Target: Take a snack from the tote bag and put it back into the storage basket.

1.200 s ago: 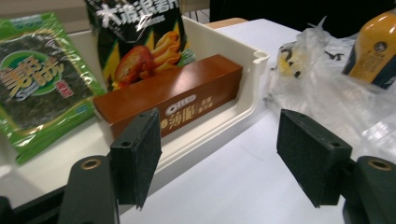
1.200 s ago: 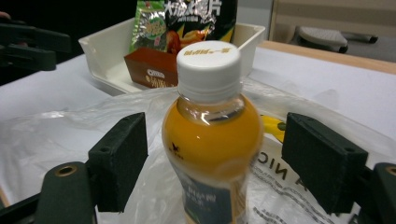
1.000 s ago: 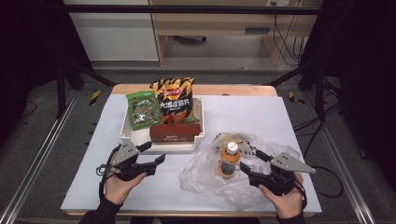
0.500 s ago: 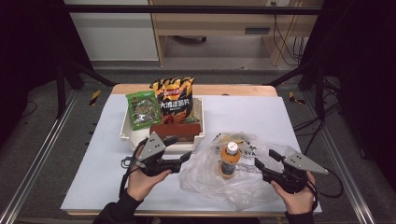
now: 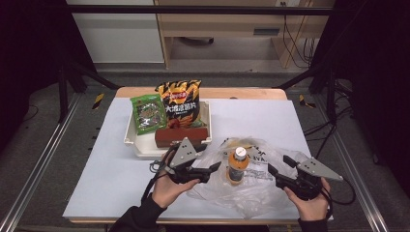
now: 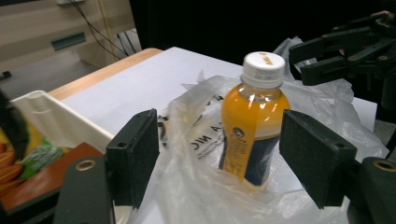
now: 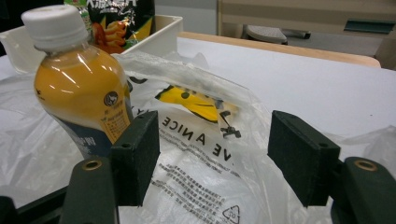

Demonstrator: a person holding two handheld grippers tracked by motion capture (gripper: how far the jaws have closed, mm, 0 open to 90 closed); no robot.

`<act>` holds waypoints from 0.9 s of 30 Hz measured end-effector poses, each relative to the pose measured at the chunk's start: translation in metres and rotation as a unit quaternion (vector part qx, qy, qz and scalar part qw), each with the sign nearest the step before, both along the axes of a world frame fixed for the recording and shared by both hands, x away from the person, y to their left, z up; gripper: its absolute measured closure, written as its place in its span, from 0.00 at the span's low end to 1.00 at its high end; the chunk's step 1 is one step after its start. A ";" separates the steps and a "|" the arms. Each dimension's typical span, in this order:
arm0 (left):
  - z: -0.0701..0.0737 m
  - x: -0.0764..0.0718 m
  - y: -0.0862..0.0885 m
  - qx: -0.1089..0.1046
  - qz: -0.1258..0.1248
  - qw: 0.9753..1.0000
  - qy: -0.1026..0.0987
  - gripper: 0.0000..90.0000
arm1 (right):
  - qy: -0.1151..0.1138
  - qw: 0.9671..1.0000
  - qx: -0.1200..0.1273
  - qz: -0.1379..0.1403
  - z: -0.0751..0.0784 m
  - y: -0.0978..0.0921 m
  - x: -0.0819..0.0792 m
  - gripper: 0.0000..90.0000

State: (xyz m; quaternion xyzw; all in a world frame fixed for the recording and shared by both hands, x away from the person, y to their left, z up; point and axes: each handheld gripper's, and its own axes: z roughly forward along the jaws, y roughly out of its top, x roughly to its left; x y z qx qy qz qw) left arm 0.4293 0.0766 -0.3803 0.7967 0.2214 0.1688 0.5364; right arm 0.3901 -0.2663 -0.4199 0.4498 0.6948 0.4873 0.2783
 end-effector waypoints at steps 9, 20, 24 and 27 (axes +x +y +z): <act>-0.013 0.006 -0.038 0.020 -0.035 0.999 0.012 0.30 | 0.008 1.000 -0.006 -0.006 -0.004 -0.006 0.001 0.37; -0.028 0.022 -0.059 0.037 -0.056 0.997 0.032 0.29 | 0.011 1.000 -0.007 -0.012 -0.007 -0.012 0.003 0.37; -0.032 0.023 -0.066 0.038 -0.057 0.997 0.032 0.29 | 0.013 1.000 -0.007 -0.013 -0.008 -0.014 0.003 0.37; -0.033 0.026 -0.068 0.040 -0.058 0.997 0.033 0.31 | 0.015 1.000 -0.004 -0.015 -0.008 -0.015 0.004 0.36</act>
